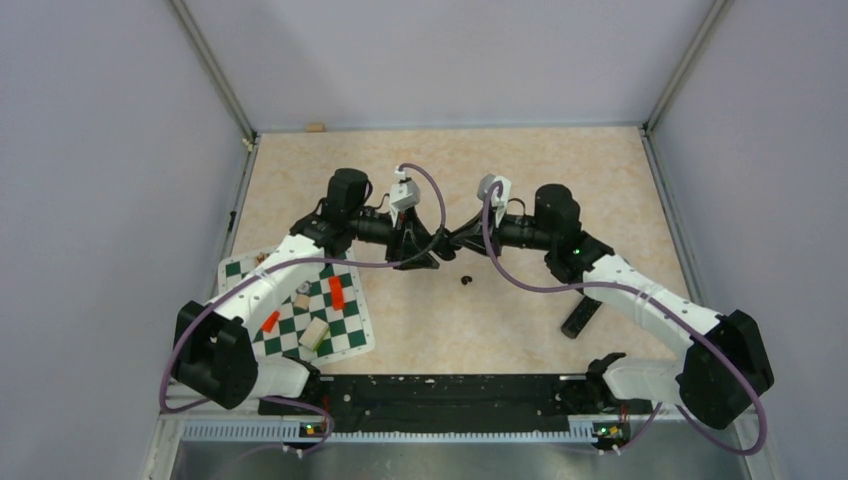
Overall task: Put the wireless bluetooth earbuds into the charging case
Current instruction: Pass from the right arm to the left
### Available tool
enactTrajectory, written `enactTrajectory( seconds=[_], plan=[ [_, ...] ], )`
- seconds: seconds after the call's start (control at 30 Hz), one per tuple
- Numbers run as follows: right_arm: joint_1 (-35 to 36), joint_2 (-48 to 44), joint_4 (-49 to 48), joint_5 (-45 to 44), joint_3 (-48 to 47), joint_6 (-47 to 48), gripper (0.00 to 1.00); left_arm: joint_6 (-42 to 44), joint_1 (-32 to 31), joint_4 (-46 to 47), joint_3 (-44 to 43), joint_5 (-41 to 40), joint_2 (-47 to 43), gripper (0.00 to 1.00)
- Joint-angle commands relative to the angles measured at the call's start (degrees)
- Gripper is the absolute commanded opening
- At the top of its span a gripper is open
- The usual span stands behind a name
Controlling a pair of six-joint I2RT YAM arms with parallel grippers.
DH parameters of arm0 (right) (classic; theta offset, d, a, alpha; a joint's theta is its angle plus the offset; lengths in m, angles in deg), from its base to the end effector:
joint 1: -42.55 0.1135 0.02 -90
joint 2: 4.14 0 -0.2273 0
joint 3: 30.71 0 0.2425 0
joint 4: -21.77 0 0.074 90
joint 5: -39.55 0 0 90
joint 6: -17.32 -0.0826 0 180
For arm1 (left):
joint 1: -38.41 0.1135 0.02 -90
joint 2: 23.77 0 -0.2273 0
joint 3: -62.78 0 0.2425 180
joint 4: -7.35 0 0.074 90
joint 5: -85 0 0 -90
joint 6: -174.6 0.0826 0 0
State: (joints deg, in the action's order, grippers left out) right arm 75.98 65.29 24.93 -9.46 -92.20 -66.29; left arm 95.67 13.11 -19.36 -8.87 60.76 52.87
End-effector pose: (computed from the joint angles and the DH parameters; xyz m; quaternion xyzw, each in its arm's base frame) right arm 0.2323 0.2183 0.2666 -0.4555 0.6043 0.4020 0.5155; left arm 0.2398 -0.1967 0.2569 0.4801 0.6143 -0.5211 0.3472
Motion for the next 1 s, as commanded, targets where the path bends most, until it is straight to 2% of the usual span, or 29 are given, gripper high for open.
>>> enactTrajectory(
  seconds=[0.0,0.4,0.67,0.97],
  plan=[
    [0.0,0.0,-3.1,-1.2,0.5,0.2,0.0,-2.6,0.2,4.2,0.6,1.2,-1.3,0.54],
    [1.0,0.0,-3.7,-3.0,0.7,0.9,0.0,-3.8,0.1,5.0,0.6,-0.4,0.1,0.54],
    [1.0,-2.4,-4.8,-4.0,1.5,1.0,0.0,-4.4,0.2,4.7,0.1,-5.3,1.9,0.54],
    [1.1,-2.7,-5.1,-4.8,1.6,1.2,0.0,-5.2,0.2,4.6,-0.5,-3.7,3.0,0.54]
  ],
)
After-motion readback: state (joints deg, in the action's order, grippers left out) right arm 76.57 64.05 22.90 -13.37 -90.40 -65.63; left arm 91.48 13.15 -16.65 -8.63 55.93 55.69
